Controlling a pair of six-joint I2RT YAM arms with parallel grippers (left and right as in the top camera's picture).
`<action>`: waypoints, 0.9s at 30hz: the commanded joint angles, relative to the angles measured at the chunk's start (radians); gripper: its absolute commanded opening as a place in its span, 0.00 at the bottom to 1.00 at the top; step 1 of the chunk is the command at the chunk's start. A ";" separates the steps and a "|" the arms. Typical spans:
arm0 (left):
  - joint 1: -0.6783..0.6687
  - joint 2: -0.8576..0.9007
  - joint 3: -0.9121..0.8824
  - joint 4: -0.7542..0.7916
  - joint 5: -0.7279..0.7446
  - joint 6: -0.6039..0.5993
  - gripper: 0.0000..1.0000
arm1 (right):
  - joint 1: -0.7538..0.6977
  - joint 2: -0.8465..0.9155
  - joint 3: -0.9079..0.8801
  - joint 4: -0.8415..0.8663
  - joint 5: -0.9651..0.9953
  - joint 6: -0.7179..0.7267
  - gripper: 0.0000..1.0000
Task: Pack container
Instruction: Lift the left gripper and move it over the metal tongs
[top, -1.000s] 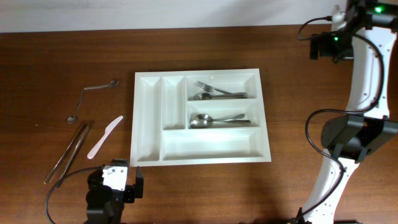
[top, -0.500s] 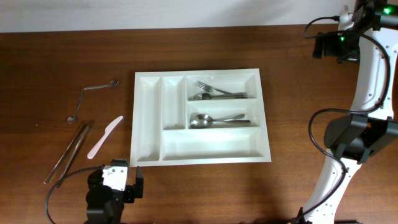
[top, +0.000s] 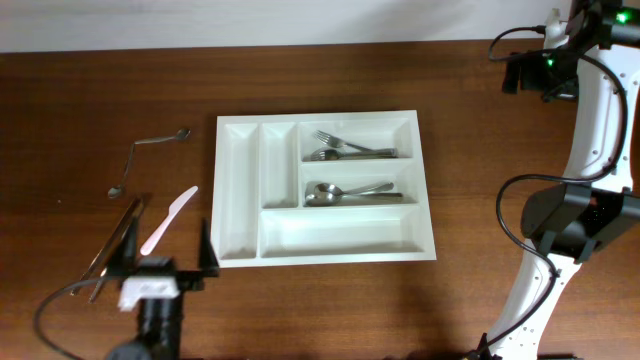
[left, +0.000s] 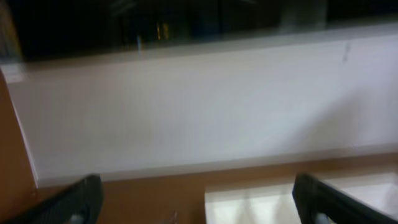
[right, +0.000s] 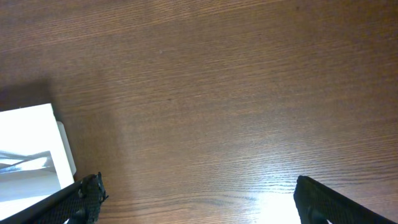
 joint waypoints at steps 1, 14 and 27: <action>-0.003 -0.008 0.117 0.045 0.060 -0.153 0.99 | -0.002 -0.017 0.013 0.000 -0.006 0.013 0.99; -0.003 0.058 0.269 -0.111 0.163 -0.389 0.99 | -0.002 -0.017 0.013 0.000 -0.006 0.013 0.99; -0.002 0.856 0.891 -0.615 0.037 -0.058 0.99 | -0.002 -0.017 0.013 0.000 -0.006 0.013 0.99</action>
